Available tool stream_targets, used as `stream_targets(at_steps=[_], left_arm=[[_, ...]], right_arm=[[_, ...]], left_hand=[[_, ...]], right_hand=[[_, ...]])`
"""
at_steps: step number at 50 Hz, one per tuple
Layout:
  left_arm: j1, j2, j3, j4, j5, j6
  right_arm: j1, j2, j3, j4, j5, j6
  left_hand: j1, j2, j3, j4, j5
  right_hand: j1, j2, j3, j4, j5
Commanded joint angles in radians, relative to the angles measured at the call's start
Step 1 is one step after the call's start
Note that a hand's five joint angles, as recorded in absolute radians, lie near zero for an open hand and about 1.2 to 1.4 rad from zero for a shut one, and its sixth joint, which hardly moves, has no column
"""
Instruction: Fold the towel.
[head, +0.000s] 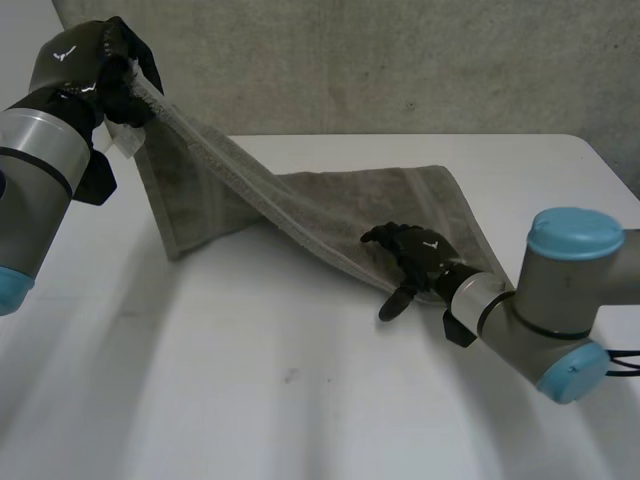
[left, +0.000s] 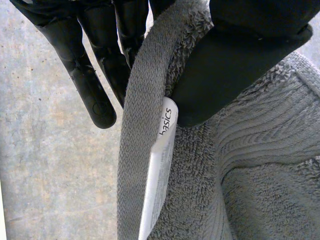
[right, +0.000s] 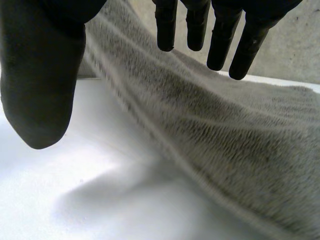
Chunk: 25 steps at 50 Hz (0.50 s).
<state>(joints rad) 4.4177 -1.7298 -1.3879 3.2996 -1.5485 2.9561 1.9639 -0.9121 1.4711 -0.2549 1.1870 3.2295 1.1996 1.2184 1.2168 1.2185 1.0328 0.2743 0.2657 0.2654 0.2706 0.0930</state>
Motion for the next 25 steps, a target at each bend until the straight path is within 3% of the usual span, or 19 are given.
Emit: stream_targets(at_steps=[1,7,25], left_arm=[[0.003,0.000,0.018,-0.021,-0.001,0.000],[0.019,-0.004,0.004,-0.023,-0.001,-0.014],[0.065,-0.010,-0.053,-0.023,0.001,-0.019]], right_arm=[[0.010,0.062,-0.015,-0.044,0.077,-0.010],[-0.014,0.052,-0.020,-0.089,0.121,-0.042],[-0.264,0.038,-0.014,-0.076,0.111,-0.231]], left_hand=[[0.197,0.178,0.179,0.178,0.189],[0.197,0.178,0.179,0.178,0.189],[0.197,0.178,0.179,0.178,0.189]], right_hand=[[0.145,0.153,0.153,0.148,0.151],[0.424,0.432,0.433,0.427,0.430],[0.568,0.577,0.577,0.572,0.575]])
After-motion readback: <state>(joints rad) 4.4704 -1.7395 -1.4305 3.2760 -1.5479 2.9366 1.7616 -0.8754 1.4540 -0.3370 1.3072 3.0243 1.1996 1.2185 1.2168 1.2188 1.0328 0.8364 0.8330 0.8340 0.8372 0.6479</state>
